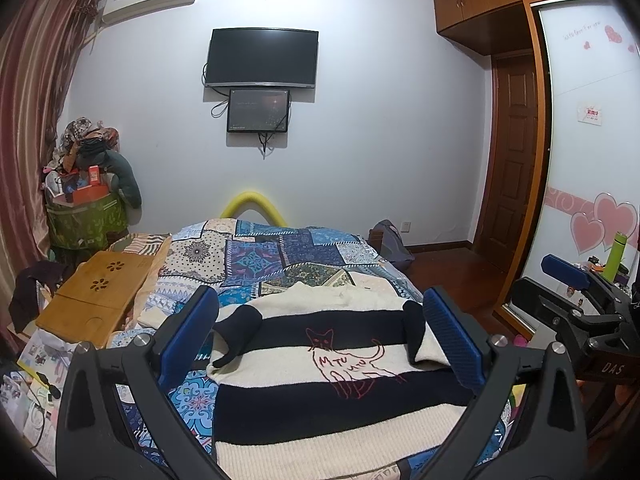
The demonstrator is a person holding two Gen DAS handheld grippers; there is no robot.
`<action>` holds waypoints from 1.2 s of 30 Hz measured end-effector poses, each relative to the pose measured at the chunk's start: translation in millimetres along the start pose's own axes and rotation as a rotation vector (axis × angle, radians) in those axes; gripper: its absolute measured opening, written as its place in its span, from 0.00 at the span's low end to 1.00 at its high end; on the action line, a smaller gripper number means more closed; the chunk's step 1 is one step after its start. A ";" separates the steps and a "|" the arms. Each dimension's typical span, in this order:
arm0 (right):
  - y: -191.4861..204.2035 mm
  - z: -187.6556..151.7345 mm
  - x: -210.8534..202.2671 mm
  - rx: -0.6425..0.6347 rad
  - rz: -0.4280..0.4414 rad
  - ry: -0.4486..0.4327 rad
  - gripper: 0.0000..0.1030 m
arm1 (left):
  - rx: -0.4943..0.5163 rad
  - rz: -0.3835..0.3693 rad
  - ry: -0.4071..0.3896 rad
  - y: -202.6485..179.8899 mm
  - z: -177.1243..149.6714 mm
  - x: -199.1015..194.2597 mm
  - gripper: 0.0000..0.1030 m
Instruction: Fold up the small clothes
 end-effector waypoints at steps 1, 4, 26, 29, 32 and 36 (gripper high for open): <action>0.2 0.1 -0.1 0.000 0.001 0.001 1.00 | 0.000 0.000 0.001 -0.2 0.0 0.1 1.00; 0.1 -1.5 0.2 -0.002 -0.001 0.000 1.00 | 0.000 0.001 0.000 -0.4 1.5 0.3 1.00; -0.3 -2.2 1.8 -0.003 -0.002 0.004 1.00 | -0.010 -0.001 -0.002 1.3 2.1 2.9 1.00; -0.5 -2.7 1.8 -0.002 -0.001 0.004 1.00 | -0.011 -0.001 -0.002 1.4 1.9 2.7 1.00; -0.4 -3.0 2.1 -0.002 -0.001 0.005 1.00 | -0.012 -0.001 -0.002 1.2 1.8 2.9 1.00; -0.2 -4.2 2.4 -0.003 -0.001 0.008 1.00 | -0.015 -0.003 0.002 1.6 -0.2 4.3 1.00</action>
Point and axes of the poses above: each gripper's, at about its wrist camera, not at the fingertips, and x roughly the way its jaws point, y to its left, z to its top, the point moved 8 cm from there along x, roughly the way its jaws point, and after that the axes turned 10 degrees about x, right-handed, at the moved point
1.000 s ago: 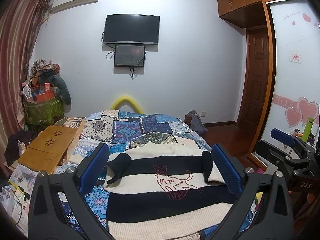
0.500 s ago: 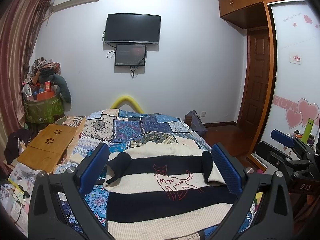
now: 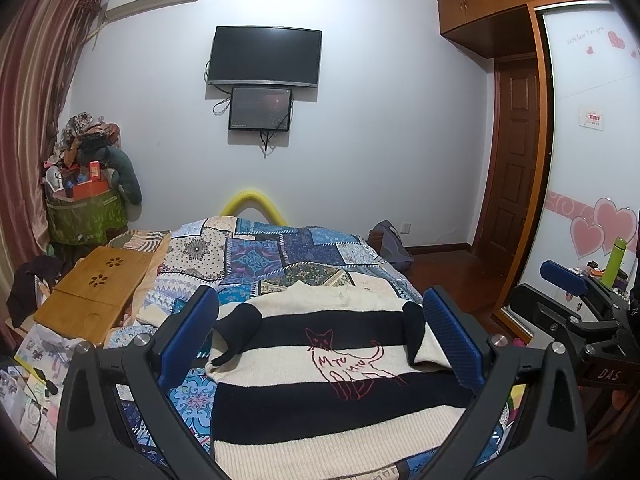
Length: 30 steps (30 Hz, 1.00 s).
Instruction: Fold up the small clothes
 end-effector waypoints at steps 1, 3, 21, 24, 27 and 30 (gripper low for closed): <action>0.9 0.3 0.9 -0.001 -0.001 0.002 1.00 | 0.000 0.000 0.001 0.0 -0.5 0.5 1.00; 0.9 0.1 1.7 -0.001 0.000 0.004 1.00 | 0.001 0.000 0.001 0.5 -1.2 0.9 1.00; -11.3 2.2 61.6 -0.011 -0.006 0.041 1.00 | -0.017 0.094 0.131 63.1 -32.6 64.4 1.00; -16.6 -0.4 90.6 -0.026 -0.004 0.074 1.00 | -0.031 0.120 0.200 87.2 -49.9 90.5 1.00; -22.5 -7.2 119.8 -0.049 -0.004 0.115 1.00 | -0.078 0.127 0.285 115.5 -74.4 119.0 1.00; -28.5 -17.1 146.5 -0.054 0.001 0.170 1.00 | -0.139 0.108 0.372 137.0 -99.2 144.1 1.00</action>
Point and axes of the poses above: each gripper's, at about its wrist camera, not at the fingertips, and x roughly the way its jaws point, y to its left, z to its top, the point moved 8 cm from there along x, roughly the way its jaws point, and after that the axes turned 10 degrees about x, right-handed, at the moved point
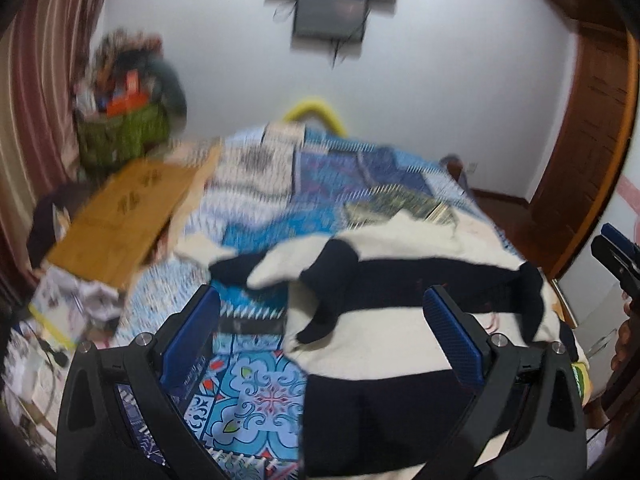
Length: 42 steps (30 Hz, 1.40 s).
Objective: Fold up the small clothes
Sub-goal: 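Grasp the black sleeve cuffs with both grippers and lift them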
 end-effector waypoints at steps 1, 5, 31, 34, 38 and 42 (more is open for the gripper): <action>-2.6 -3.0 11.7 -0.001 -0.002 0.020 1.00 | -0.019 -0.006 0.027 7.1 -3.3 11.0 1.00; -10.0 -15.3 50.3 -0.011 -0.007 0.101 0.91 | -0.073 -0.022 0.131 30.6 -16.0 56.2 1.00; -88.1 -77.1 113.3 -0.058 -0.124 0.420 0.75 | -0.440 -0.028 0.406 141.2 -40.8 258.7 0.16; -101.6 -82.1 107.1 -0.060 -0.155 0.447 0.74 | -0.394 0.053 0.385 156.5 -32.1 245.7 0.06; -118.8 -91.9 101.4 -0.098 -0.205 0.484 0.72 | -0.356 0.191 0.345 196.3 -21.8 215.4 0.05; -136.8 -100.0 91.3 -0.111 -0.251 0.513 0.68 | -0.308 0.373 0.284 250.4 -6.0 166.5 0.05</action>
Point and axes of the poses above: each gripper's, at about its wrist camera, not at the fingertips, and x roughly the way its jaws point, y to its left, z to its top, the point moved 8 cm from there along x, roughly the way its jaws point, and after that the axes turned 10 degrees about x, right-handed, at the moved point
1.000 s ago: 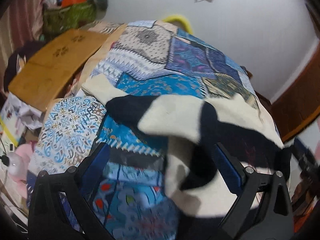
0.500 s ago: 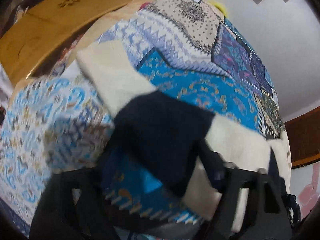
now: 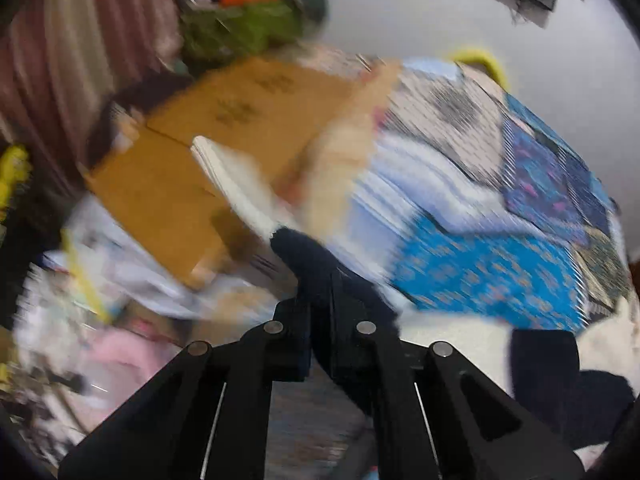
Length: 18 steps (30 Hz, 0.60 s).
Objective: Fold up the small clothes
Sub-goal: 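Grasp the black sleeve cuffs with both grippers and lift them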
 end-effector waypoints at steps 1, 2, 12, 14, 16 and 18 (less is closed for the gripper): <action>-2.4 -2.9 -0.5 -0.002 -0.012 0.003 0.67 | -0.007 0.029 -0.015 14.3 4.3 -7.5 0.05; -6.2 -7.6 -1.3 -0.007 -0.026 0.009 0.63 | -0.016 0.055 -0.025 29.7 8.5 -14.0 0.05; -49.1 -25.7 -17.0 0.048 -0.090 0.036 0.48 | -0.065 0.183 -0.097 116.4 39.2 -69.8 0.05; -58.6 -29.8 -19.6 0.093 -0.068 0.045 0.48 | -0.072 0.216 -0.113 126.4 47.8 -82.5 0.05; -63.6 -30.0 -24.7 0.129 -0.054 0.036 0.45 | -0.076 0.221 -0.134 130.4 53.1 -93.3 0.05; -65.4 -29.0 -29.8 0.147 -0.056 0.021 0.40 | -0.053 0.240 -0.172 126.9 59.9 -109.0 0.05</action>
Point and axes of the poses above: each gripper's, at about its wrist camera, not at the fingertips, and x roughly the way its jaws point, y to its left, z to its top, the point moved 8 cm from there along x, roughly the way its jaws point, and after that the axes turned 10 degrees about x, right-handed, at the moved point
